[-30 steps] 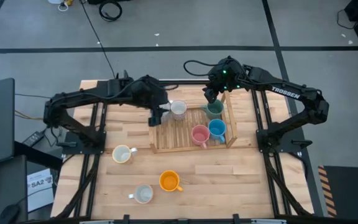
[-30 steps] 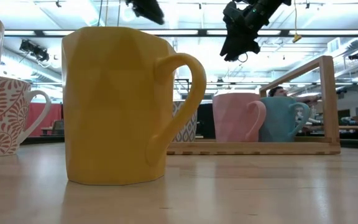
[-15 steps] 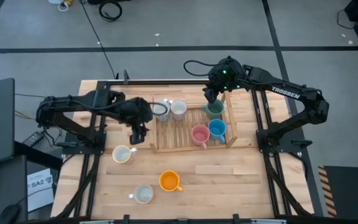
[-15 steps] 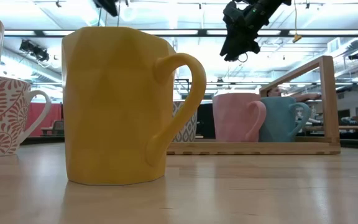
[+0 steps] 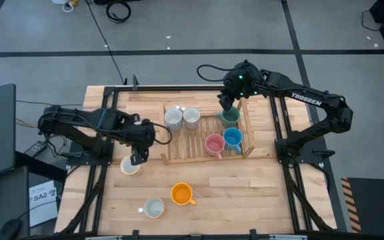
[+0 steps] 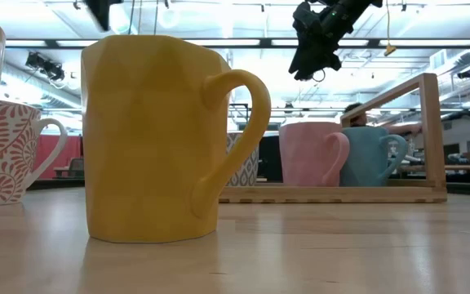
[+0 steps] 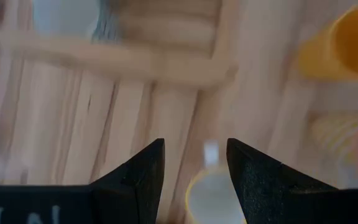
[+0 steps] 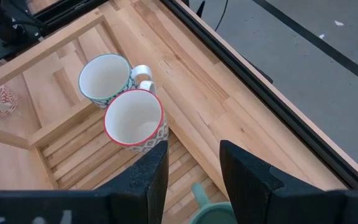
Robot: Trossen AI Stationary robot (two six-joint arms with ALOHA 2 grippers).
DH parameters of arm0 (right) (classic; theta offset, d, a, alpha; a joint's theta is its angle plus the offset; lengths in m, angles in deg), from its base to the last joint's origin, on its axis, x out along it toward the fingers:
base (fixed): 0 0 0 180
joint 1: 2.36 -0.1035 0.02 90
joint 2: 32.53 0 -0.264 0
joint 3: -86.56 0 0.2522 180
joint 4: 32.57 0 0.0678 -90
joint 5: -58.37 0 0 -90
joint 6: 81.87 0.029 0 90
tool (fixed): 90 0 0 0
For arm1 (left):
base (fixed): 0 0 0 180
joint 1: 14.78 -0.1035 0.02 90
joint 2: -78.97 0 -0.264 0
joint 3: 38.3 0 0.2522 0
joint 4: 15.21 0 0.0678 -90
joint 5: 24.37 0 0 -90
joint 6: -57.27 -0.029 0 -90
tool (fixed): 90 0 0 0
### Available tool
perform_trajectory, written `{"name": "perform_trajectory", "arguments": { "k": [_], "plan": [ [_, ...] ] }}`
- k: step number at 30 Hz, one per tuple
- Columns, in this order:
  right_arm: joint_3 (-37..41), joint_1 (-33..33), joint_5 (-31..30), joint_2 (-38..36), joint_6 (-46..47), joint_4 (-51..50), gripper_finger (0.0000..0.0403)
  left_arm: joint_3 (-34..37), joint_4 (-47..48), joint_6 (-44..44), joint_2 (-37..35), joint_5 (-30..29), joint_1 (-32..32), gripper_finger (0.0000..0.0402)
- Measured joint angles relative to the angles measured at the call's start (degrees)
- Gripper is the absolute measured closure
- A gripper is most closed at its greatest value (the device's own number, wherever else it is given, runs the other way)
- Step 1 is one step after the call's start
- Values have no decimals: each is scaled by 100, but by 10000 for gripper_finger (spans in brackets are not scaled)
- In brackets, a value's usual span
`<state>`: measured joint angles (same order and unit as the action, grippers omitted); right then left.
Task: Place coffee mugs
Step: Put the orange cup on the shelf aligned with the gray cup
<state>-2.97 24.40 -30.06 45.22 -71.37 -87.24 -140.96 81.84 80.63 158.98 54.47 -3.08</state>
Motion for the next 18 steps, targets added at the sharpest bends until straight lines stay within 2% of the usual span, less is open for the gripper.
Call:
{"name": "perform_trajectory", "arguments": {
  "k": [3,15,18],
  "plan": [
    [0,0,-1,0,0,0,253,305,310,328,-2,-27,125,221],
    [0,0,1,0,0,2,253,1837,309,782,0,207,470,221],
    [0,0,1,0,0,2,253,2155,278,816,0,421,470,221]
  ]
}}
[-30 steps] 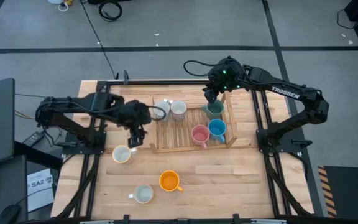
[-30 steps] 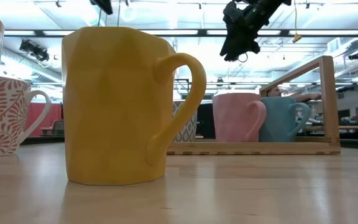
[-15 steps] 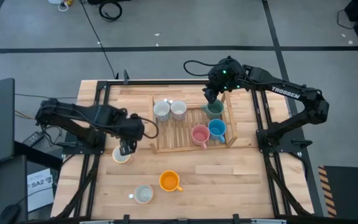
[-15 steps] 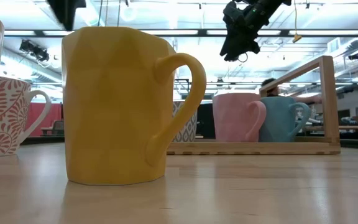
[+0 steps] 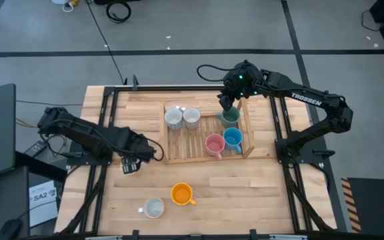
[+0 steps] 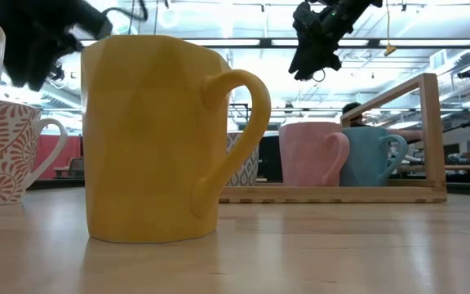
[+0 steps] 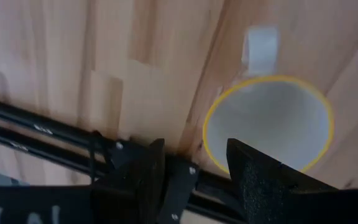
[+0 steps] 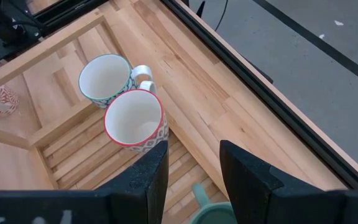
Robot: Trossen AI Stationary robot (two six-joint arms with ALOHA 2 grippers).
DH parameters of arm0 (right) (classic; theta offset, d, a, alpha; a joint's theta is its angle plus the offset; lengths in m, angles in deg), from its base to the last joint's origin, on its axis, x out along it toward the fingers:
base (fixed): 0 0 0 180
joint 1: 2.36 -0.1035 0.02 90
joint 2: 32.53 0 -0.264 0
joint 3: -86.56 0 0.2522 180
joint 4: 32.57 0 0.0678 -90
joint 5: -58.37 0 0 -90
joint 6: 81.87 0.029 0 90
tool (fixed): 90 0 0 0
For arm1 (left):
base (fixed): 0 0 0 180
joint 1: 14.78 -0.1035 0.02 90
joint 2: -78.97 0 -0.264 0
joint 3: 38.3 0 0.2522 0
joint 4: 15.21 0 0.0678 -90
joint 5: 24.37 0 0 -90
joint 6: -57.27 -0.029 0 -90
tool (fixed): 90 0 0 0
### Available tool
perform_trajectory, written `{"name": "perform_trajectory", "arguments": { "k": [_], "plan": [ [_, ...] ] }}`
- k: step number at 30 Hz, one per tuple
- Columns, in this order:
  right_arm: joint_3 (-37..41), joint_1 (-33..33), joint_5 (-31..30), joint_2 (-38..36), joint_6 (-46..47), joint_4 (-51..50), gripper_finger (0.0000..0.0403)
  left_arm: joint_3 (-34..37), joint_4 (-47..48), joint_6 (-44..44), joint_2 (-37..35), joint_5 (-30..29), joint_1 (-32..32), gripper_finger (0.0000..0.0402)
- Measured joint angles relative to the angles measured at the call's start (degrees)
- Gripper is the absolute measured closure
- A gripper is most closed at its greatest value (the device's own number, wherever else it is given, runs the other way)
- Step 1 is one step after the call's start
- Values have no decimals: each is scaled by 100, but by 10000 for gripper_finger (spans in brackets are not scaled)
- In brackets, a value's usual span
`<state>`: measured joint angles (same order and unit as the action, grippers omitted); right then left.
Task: Place coffee mugs
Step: Put the orange cup on the shelf aligned with the gray cup
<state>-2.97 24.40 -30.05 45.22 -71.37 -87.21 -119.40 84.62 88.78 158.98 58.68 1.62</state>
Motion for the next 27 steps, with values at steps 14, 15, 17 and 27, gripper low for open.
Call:
{"name": "perform_trajectory", "arguments": {
  "k": [14,15,17,27],
  "plan": [
    [0,0,2,0,0,0,253,1156,-1013,43,2,233,-2,221],
    [0,0,2,0,0,0,253,1225,-1080,43,2,234,-2,221],
    [0,0,2,0,1,0,253,1364,-1206,41,2,232,-2,221],
    [0,0,2,0,0,2,253,1685,-1513,75,2,232,-2,235]
  ]
}}
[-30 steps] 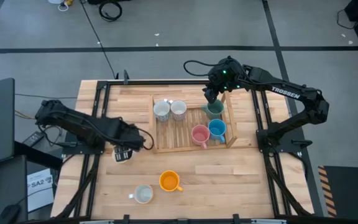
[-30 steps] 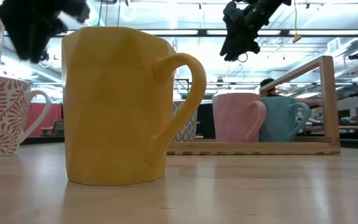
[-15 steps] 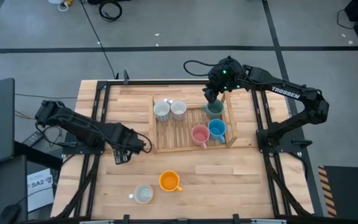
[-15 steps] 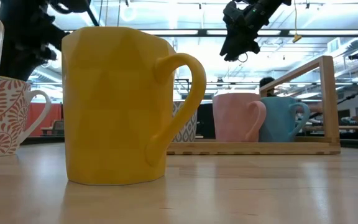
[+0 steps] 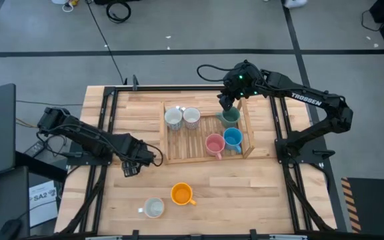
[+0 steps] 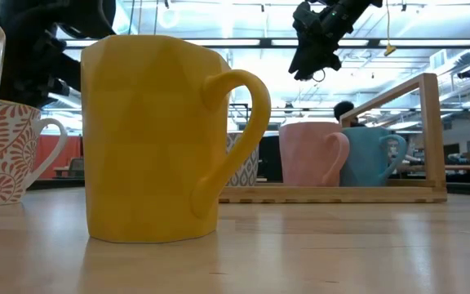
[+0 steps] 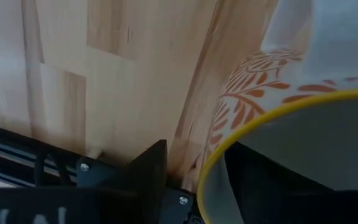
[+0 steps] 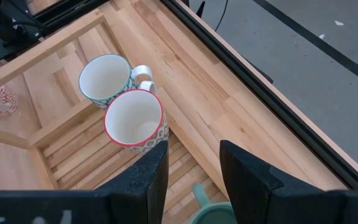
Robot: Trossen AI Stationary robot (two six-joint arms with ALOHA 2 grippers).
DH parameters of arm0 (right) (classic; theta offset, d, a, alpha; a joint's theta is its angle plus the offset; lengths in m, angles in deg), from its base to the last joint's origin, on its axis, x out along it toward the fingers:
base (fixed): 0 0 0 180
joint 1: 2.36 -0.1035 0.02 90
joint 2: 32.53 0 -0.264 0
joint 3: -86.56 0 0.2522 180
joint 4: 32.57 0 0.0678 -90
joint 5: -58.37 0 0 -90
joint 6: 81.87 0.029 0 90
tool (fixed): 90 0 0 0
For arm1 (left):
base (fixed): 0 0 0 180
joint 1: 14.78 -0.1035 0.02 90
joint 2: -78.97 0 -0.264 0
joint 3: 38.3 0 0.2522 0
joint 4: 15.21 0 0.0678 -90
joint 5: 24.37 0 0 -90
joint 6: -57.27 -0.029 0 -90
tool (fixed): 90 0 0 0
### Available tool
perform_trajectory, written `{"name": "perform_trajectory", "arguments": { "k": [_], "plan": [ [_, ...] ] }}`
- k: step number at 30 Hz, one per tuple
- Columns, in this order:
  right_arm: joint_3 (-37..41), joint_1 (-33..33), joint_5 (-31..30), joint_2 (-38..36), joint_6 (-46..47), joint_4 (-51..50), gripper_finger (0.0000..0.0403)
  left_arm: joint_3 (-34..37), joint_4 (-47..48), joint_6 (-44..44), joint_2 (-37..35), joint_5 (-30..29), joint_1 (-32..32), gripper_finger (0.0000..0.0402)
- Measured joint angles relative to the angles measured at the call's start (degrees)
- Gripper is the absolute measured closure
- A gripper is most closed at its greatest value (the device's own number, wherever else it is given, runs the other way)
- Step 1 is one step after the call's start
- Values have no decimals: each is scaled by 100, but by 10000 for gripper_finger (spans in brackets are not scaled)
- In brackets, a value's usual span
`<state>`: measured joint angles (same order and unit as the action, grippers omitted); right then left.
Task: Place coffee mugs
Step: Put the orange cup on the shelf aligned with the gray cup
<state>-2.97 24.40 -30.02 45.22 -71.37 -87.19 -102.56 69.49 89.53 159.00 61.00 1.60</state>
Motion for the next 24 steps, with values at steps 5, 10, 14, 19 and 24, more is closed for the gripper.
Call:
{"name": "perform_trajectory", "arguments": {
  "k": [5,10,14,19,24],
  "plan": [
    [0,0,0,0,0,0,253,0,-64,8,0,0,0,270],
    [0,0,0,0,2,0,253,0,-81,7,0,6,0,307],
    [0,0,0,0,0,1,253,0,-81,9,0,6,-2,337],
    [0,0,0,0,2,2,253,-28,-97,-7,-22,153,-7,363],
    [0,0,0,0,2,0,253,-48,-82,-179,-15,227,-9,365]
  ]
}}
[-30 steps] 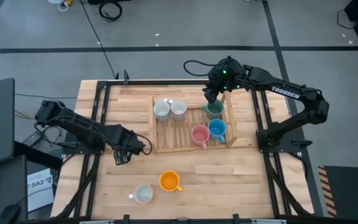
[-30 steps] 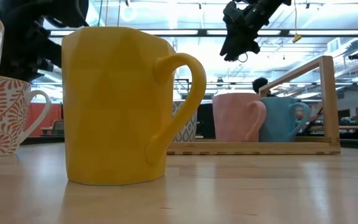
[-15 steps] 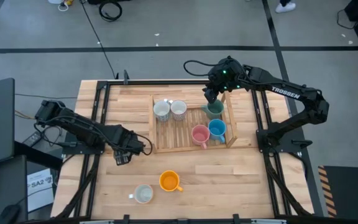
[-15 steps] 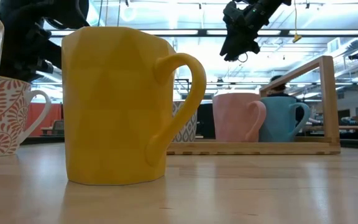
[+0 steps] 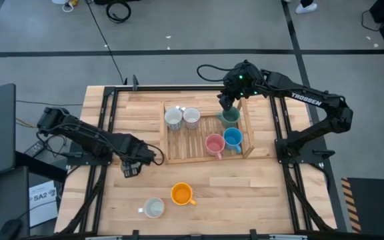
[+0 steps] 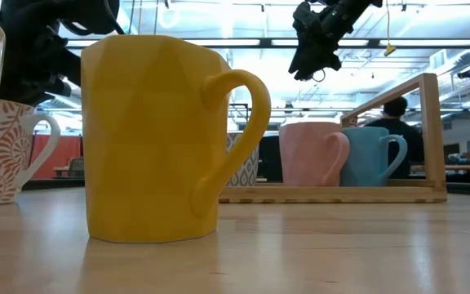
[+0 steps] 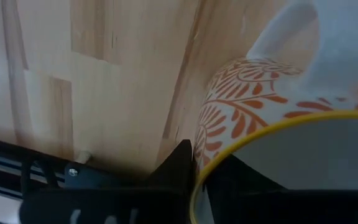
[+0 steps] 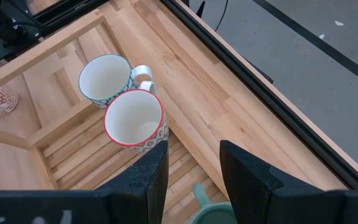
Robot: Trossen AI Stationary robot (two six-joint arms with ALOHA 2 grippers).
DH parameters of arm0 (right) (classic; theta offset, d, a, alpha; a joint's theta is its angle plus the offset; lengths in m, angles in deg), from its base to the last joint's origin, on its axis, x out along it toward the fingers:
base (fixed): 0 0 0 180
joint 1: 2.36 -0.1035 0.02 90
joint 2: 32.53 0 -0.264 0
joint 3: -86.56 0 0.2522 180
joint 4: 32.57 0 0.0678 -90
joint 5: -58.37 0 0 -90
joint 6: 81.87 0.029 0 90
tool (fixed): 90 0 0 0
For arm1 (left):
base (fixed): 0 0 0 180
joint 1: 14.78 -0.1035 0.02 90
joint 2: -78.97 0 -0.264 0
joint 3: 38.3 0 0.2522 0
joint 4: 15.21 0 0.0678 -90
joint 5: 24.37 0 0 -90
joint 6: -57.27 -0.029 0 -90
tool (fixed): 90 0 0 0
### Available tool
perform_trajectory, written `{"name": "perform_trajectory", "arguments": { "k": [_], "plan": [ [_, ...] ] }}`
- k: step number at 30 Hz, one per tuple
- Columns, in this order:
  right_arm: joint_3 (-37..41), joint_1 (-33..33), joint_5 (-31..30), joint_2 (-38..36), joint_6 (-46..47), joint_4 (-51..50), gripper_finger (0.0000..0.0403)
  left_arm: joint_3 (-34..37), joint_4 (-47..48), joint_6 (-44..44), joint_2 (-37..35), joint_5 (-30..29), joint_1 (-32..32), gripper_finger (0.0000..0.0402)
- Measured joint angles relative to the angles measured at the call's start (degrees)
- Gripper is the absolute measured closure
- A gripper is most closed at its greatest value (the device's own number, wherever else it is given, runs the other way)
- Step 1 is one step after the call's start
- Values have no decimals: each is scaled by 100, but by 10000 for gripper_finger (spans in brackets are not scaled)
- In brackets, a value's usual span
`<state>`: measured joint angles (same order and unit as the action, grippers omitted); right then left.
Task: Place coffee mugs
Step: Put the orange cup on the shelf aligned with the gray cup
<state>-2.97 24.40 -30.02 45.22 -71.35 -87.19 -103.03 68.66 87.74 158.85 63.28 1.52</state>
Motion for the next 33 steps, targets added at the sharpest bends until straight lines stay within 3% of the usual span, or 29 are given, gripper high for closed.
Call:
{"name": "perform_trajectory", "arguments": {
  "k": [16,25,33],
  "plan": [
    [0,-1,0,0,0,2,253,-1400,666,-511,30,14,9,366],
    [0,-2,0,0,0,2,253,-2469,661,-929,26,854,11,366],
    [0,-2,0,0,0,2,253,-3247,467,-962,24,951,-4,366]
  ]
}}
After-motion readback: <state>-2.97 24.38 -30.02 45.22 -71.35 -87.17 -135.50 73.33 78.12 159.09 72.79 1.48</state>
